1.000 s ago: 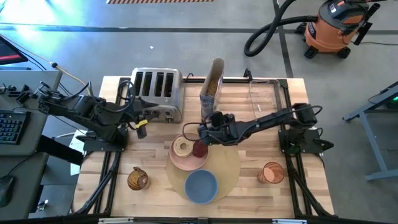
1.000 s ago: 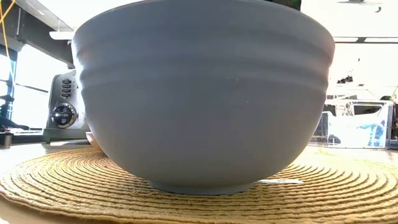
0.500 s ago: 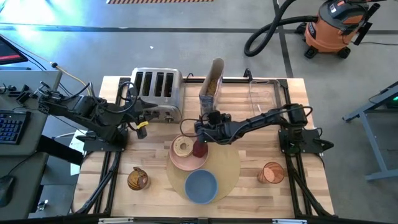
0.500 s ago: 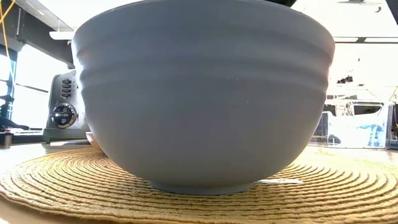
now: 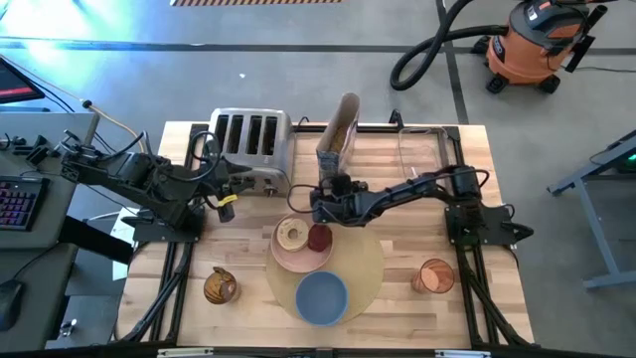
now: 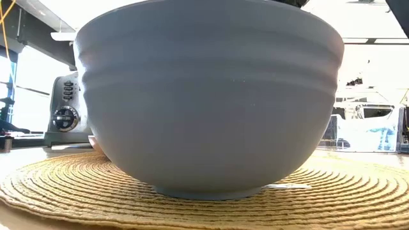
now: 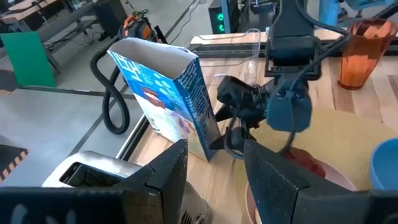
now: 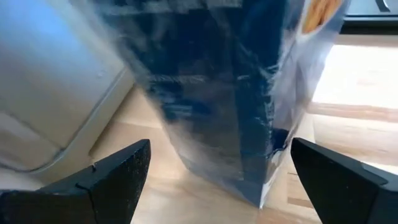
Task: Arrange a breakfast setting
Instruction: Pour the cereal into the blue bowl
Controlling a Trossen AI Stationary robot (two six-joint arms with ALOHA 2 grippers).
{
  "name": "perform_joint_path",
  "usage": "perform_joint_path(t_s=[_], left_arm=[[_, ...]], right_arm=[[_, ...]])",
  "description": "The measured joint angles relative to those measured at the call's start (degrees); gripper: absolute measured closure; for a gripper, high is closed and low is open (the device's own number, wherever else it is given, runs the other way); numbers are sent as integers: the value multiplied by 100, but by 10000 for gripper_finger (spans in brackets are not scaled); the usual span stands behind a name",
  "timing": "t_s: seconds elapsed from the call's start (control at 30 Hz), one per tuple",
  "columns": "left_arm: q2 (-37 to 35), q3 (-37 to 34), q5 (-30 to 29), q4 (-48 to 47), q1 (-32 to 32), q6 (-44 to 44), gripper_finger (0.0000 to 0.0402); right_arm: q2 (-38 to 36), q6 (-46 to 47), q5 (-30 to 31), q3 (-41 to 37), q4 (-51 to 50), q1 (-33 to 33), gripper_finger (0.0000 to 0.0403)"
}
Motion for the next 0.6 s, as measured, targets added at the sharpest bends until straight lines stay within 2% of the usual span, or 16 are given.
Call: perform_joint_path(t_s=[0.13, 0.47, 0.6], left_arm=[[-2, 0, 1, -73, 1, 2, 252], [0, 0, 1, -126, 1, 9, 252], [-2, 0, 1, -209, 1, 9, 252]], right_arm=[[103, 25, -179, 0, -117, -69, 32], [103, 672, -101, -2, -1330, -63, 32], [103, 688, -97, -4, -1397, 46, 32]])
